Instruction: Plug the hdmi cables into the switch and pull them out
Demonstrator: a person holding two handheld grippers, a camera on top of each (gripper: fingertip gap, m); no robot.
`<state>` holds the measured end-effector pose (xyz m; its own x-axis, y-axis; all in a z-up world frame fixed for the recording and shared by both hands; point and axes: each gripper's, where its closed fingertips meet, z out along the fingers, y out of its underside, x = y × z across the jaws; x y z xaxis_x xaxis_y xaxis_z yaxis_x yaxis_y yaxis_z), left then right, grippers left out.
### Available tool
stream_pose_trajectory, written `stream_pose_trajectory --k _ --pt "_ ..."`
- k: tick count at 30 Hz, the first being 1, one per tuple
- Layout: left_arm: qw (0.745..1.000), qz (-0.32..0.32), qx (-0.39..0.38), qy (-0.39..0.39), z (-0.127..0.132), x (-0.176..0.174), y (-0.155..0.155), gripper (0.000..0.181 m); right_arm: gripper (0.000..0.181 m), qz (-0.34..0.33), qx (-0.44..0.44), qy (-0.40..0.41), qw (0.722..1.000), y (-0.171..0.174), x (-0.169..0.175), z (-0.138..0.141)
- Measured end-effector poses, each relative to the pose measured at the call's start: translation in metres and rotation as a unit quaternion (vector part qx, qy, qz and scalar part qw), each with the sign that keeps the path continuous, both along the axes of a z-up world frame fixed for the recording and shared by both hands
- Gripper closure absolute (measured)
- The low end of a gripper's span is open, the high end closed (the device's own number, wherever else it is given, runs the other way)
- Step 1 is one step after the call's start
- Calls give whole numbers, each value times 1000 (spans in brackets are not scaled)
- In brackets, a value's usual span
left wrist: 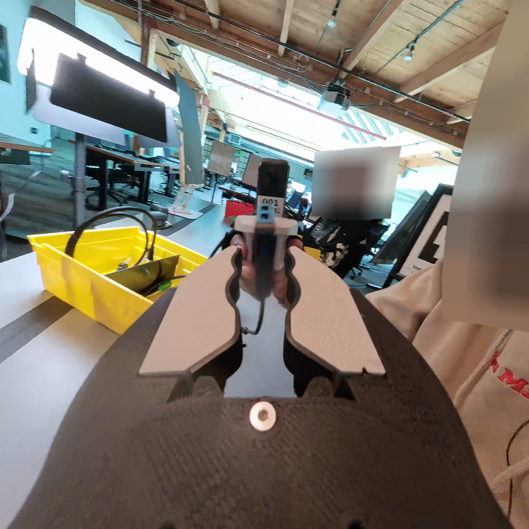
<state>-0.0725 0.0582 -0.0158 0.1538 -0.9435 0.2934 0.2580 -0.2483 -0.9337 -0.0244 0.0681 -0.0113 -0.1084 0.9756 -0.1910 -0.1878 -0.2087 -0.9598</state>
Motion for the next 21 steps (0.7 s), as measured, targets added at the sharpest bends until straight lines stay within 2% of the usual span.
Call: stream_pose_trajectory --k 4,7,15,21 --pt "998 -47 -5 28 -10 23 -13 151 168 21 -4 -24 999 -8 -14 -11" --pt "999 -14 15 46 -13 27 -10 165 168 38 -2 -38 999 -15 -22 -17" --pt "998 22 12 60 -14 21 -1 167 168 34 -32 -22 999 -8 -25 -19" --pt "998 24 2 61 -13 10 1 167 165 19 -41 13 999 -1 -19 -13"
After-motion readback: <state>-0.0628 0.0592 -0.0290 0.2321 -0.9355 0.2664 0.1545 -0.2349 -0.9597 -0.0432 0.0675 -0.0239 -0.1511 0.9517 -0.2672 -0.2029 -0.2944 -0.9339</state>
